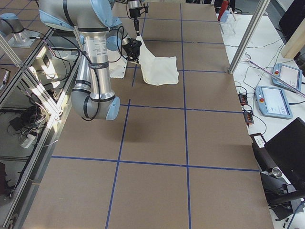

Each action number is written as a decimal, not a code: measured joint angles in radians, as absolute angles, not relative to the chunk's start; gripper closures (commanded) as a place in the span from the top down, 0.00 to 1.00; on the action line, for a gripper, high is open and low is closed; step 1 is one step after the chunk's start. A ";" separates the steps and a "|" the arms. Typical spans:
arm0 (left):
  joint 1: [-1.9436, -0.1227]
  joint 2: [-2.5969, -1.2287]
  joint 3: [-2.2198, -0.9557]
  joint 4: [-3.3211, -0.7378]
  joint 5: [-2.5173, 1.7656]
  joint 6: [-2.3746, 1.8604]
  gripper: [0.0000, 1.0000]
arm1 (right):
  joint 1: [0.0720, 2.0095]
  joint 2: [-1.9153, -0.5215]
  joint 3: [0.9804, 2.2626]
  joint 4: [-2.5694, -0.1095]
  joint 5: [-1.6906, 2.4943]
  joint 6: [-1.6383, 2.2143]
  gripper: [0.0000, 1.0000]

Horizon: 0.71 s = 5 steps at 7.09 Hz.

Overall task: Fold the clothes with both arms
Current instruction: 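Lift the near edge with both grippers and fold it away from the robot, then carry the held edge over the shirt toward its far end with both grippers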

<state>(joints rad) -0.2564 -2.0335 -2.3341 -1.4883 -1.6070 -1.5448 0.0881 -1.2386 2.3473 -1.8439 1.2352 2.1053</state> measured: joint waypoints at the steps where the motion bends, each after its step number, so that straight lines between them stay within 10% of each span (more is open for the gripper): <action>1: -0.313 -2.062 -2.276 -1.491 -1.612 -1.495 0.00 | 0.130 -1.212 2.299 -1.843 1.254 2.097 0.00; 5: -0.439 -2.124 -2.045 -1.593 -1.631 -1.401 0.00 | 0.295 -1.080 2.053 -1.789 1.329 2.017 0.00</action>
<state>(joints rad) -0.4388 -2.1235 -2.0454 -1.5934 -1.6313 -1.4005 0.2947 -1.0796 2.0530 -1.7894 1.3288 2.0169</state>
